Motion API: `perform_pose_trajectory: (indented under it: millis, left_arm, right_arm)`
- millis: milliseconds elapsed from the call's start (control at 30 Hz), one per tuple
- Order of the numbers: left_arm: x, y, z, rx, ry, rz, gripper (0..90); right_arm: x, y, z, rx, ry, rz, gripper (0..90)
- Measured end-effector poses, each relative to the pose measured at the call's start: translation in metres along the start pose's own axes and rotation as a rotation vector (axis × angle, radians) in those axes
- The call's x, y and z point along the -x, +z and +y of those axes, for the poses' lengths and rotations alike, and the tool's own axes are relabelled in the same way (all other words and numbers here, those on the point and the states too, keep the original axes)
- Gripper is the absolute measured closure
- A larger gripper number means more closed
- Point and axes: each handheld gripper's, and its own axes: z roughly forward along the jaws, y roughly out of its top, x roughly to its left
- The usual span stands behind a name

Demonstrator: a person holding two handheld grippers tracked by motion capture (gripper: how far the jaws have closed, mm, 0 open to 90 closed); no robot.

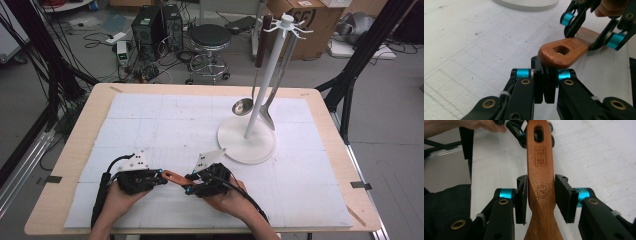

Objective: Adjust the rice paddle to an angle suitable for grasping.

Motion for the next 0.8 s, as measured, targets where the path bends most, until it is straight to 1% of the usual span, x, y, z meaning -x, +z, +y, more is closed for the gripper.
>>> perform_pose_trajectory:
  millis: [67,100,133,167,200,267,367,433,533,567,633,700,733,800]
  left_arm:
    - [0.001,0.0,0.001,0.002,0.009,-0.003,87.9]
    - [0.002,0.0,0.002,0.005,0.011,-0.001,87.5]
    - [0.003,0.0,0.002,0.007,0.014,-0.002,87.4]
    - [0.003,0.0,0.003,0.01,0.018,-0.006,87.2]
    - [0.003,0.0,0.003,0.01,0.021,-0.006,87.1]
    - [0.004,0.0,0.003,0.011,0.019,-0.008,86.7]
    - [0.005,0.0,0.004,0.022,0.024,-0.016,85.9]
    - [0.005,0.0,0.004,0.016,0.023,-0.011,84.8]
    - [0.005,0.0,0.004,0.017,0.021,-0.011,83.1]
    - [0.005,0.0,0.005,0.018,0.02,-0.011,82.3]
    - [0.006,0.0,0.005,0.018,0.02,-0.011,81.3]
    - [0.007,0.001,0.005,0.016,0.021,-0.02,80.1]
    - [0.007,0.001,0.005,0.016,0.021,-0.02,79.4]
    - [0.007,0.002,0.005,0.014,0.02,-0.019,78.1]
  right_arm:
    - [0.001,0.004,-0.001,-0.027,0.017,0.018,60.3]
    - [0.002,0.005,-0.001,-0.036,0.023,0.019,60.4]
    - [0.002,0.007,-0.001,-0.047,0.035,0.03,60.4]
    - [0.004,0.008,-0.002,-0.057,0.06,0.052,60.2]
    - [0.005,0.009,-0.003,-0.062,0.081,0.062,60.3]
    - [0.008,0.009,-0.004,-0.065,0.096,0.076,63.5]
    - [0.01,0.006,-0.004,-0.051,0.13,0.099,64.1]
    - [0.012,0.005,-0.004,-0.041,0.146,0.103,64.6]
    - [0.015,-0.002,-0.004,0.0,0.168,0.104,64.9]
    - [0.015,-0.004,-0.003,0.011,0.183,0.104,65.0]
    - [0.017,-0.01,-0.003,0.034,0.191,0.099,65.1]
    - [0.018,-0.014,-0.003,0.048,0.203,0.098,65.1]
    - [0.019,-0.016,-0.003,0.054,0.198,0.096,65.2]
    - [0.021,-0.02,-0.003,0.083,0.213,0.102,65.2]
